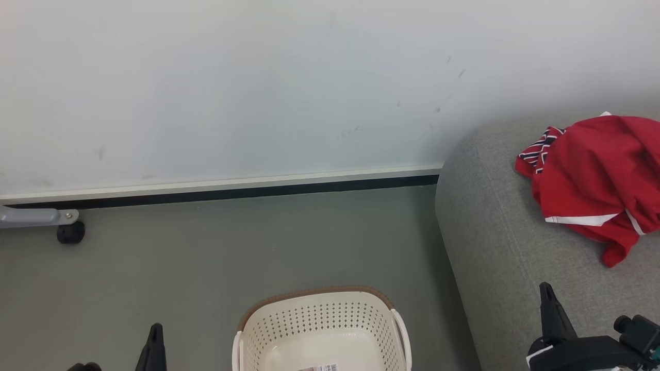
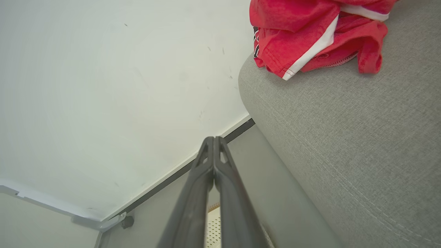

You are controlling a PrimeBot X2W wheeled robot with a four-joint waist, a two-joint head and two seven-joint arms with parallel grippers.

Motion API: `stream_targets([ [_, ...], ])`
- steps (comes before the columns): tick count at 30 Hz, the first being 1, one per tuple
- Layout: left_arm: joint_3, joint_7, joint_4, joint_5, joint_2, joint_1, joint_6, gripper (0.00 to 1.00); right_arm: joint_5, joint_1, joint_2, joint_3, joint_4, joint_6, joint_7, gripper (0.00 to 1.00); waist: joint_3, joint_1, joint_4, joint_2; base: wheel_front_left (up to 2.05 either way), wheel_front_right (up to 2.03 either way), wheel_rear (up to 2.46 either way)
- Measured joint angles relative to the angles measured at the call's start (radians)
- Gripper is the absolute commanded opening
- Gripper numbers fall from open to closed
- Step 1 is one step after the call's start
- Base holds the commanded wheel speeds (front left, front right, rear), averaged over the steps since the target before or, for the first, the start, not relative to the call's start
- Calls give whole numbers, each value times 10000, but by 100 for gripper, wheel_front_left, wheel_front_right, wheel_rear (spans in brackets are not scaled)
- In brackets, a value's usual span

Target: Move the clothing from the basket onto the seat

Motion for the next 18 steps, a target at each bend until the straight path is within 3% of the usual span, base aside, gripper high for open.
stream_targets([
  [18, 437, 614, 290, -2050, -157, -476, -445, 0, 2100, -96, 288, -746, 228, 426, 621, 0, 12, 0, 41, 0, 0, 0, 0],
])
